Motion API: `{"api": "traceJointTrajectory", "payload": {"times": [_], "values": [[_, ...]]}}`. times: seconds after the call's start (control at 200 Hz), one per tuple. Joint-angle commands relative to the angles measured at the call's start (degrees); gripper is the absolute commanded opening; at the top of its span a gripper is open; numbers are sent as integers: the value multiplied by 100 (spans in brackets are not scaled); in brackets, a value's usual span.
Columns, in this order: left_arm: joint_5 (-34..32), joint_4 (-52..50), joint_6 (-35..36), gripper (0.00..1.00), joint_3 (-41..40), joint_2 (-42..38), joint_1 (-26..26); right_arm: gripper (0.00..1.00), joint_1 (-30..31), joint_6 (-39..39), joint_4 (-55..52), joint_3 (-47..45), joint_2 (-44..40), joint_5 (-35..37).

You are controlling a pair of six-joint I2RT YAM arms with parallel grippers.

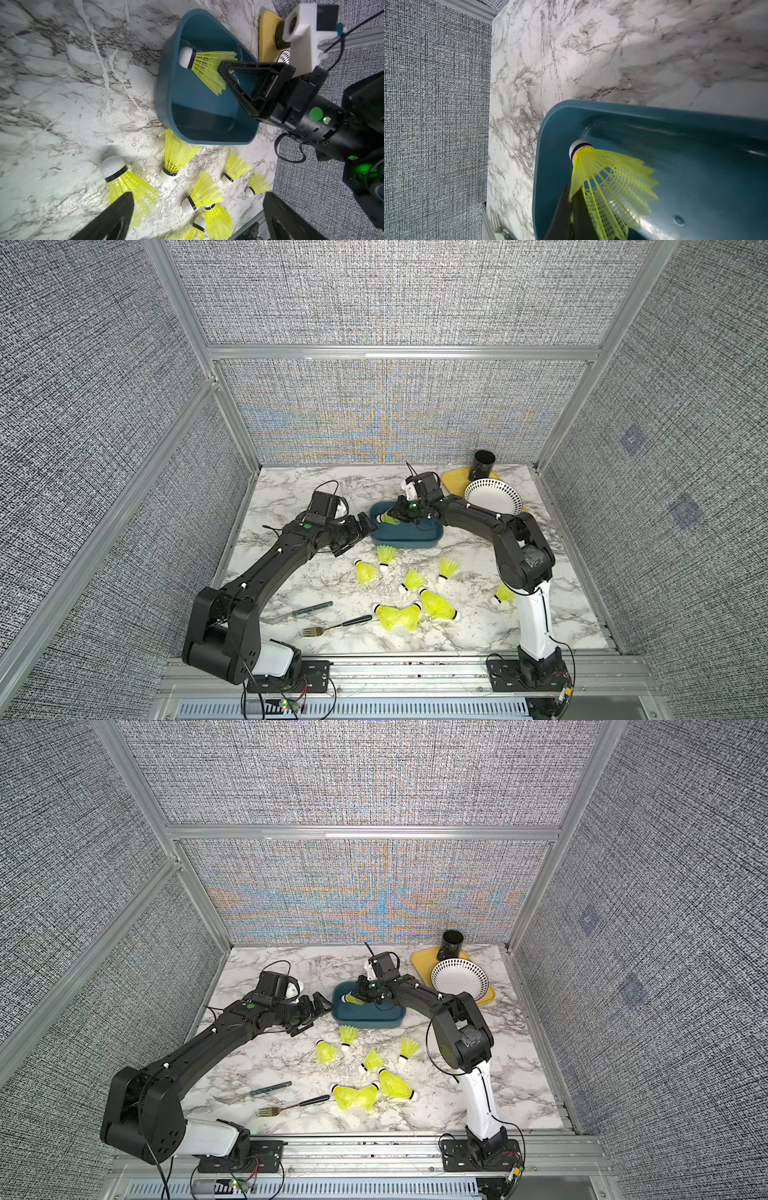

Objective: Put the shuttlecocks into the storage box
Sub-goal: Place the shuttlecock in the storage box.

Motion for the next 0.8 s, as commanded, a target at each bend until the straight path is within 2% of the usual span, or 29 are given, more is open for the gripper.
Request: {"api": "traceJointTrajectory", "payload": {"times": [0.0,0.651,0.796], "values": [[44,12,82,100,-53,-24,-1,0,11,-1,34,136,114,52],[170,79,34,100,-316,-213,3,0,2,-185,-179,449,469,149],[195,71,20,100,-405,-301,-3,25,2,-322,-336,522,419,187]]}}
